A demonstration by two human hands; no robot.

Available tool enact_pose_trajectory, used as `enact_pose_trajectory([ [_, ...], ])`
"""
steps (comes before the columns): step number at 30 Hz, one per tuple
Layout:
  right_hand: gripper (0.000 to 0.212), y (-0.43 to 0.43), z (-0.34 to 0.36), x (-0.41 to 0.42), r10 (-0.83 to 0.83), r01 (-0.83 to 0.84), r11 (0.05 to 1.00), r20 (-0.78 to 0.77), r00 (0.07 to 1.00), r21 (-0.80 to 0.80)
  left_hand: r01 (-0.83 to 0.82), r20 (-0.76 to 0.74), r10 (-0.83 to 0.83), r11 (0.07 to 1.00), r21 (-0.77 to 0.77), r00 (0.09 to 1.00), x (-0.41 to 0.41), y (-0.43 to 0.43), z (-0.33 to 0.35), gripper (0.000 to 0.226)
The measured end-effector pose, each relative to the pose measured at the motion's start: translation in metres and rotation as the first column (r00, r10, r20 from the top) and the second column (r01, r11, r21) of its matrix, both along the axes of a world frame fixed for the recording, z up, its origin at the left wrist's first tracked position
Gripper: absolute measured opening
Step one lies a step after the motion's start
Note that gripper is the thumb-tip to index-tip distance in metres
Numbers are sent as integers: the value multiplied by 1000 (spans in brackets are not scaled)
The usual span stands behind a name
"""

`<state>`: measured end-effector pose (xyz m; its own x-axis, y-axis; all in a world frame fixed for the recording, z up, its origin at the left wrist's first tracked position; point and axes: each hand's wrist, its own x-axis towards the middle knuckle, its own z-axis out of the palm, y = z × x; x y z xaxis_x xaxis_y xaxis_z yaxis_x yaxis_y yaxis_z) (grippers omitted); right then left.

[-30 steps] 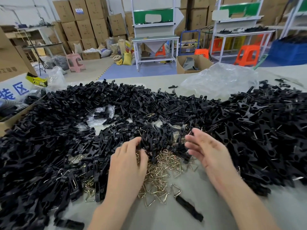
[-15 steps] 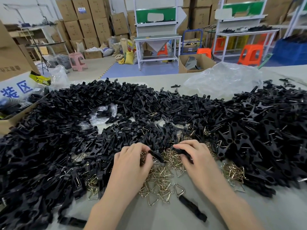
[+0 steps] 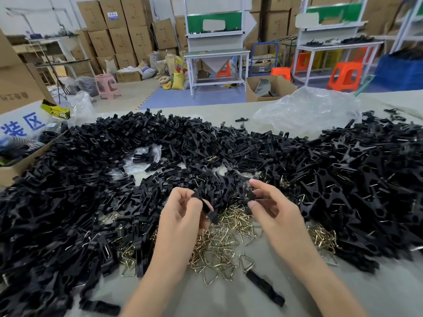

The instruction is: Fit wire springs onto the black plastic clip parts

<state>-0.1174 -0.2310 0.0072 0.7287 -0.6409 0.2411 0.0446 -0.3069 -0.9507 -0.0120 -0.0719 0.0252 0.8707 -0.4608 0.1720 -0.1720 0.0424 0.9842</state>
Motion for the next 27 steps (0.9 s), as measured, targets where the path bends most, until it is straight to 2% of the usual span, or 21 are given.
enact_pose_trajectory([
  [1,44,0,1,1,16,-16,997,3,1000,74,21,-33,-22,999,-27,999,0,-2,0,16],
  [4,38,0,3,2,79,-76,987,-16,997,142,95,-101,-100,994,-57,990,0,-7,-1,27],
  [7,31,2,4,3,147,-149,957,28,989,249,153,-141,-165,984,-89,976,-1,-10,-3,22],
  [9,27,3,4,4,174,-180,941,47,984,285,176,-185,-197,977,-120,963,-2,-10,-3,28],
  [11,30,4,4,5,187,-200,927,69,980,317,199,-250,-235,967,-160,939,-3,-10,-4,30],
  [14,46,5,3,4,255,-263,906,67,964,331,219,-330,-281,952,-212,901,-5,-12,-5,27],
  [17,50,5,0,4,281,-281,902,50,958,327,200,-300,-247,963,-180,921,-7,-14,-4,20],
  [20,39,5,-4,5,299,-296,904,38,953,310,176,-248,-216,969,-174,944,-7,-14,-4,22],
  [24,36,1,-11,6,325,-338,832,108,939,440,213,-241,-254,960,-183,937,-6,-13,-4,24],
  [27,30,-1,-12,7,308,-330,829,125,943,452,226,-197,-249,965,-132,948,-7,-14,-6,21],
])
